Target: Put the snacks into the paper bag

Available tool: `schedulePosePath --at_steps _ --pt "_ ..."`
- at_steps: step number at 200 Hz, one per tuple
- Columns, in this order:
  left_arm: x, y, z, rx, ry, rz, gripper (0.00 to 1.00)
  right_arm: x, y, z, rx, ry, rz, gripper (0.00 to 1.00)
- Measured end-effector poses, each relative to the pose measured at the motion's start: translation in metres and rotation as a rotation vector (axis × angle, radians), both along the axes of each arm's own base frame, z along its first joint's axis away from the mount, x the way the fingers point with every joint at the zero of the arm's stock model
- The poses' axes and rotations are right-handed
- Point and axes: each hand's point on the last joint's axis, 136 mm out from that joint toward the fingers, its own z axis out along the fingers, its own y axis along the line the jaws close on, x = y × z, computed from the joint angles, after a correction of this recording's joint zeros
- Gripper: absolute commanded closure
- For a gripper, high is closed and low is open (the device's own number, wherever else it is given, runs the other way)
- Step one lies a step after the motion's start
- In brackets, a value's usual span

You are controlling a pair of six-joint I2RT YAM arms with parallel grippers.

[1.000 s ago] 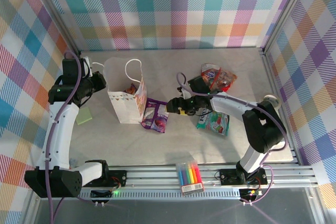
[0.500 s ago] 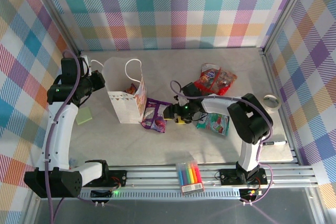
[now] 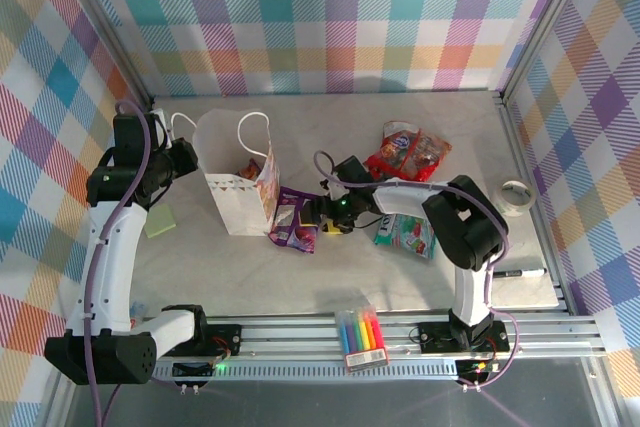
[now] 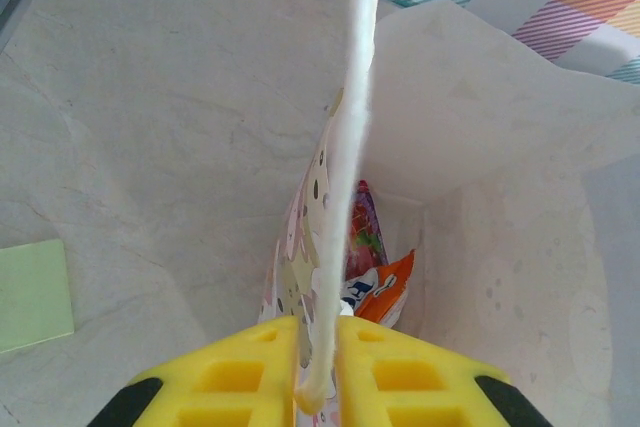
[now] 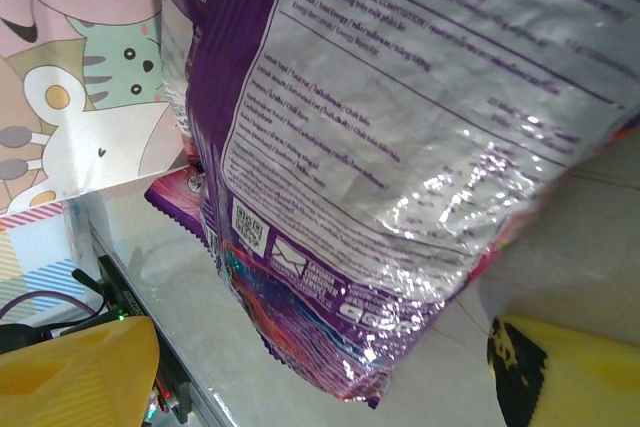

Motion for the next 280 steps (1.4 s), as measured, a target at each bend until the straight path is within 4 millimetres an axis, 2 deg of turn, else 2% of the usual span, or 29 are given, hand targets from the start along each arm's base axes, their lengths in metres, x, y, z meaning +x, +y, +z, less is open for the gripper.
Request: schedulePosePath --at_steps 102,130,188,252,280 --pt "0.001 0.003 -0.002 0.010 0.006 0.012 0.82 0.004 0.019 -0.002 -0.016 0.025 0.007 0.20" --pt "0.001 0.003 -0.005 0.009 0.013 0.011 0.82 0.005 0.020 -0.005 -0.044 0.028 -0.005 0.29" --pt "0.001 0.003 -0.006 0.009 0.015 0.011 0.82 0.006 0.016 -0.016 -0.118 0.025 -0.036 0.61" --pt "0.001 0.003 -0.006 0.010 0.016 0.011 0.82 0.007 0.014 -0.016 -0.155 0.001 -0.041 0.69" --pt "0.000 0.003 -0.006 0.009 0.017 0.011 0.82 0.007 0.007 -0.013 -0.192 -0.026 -0.042 0.71"
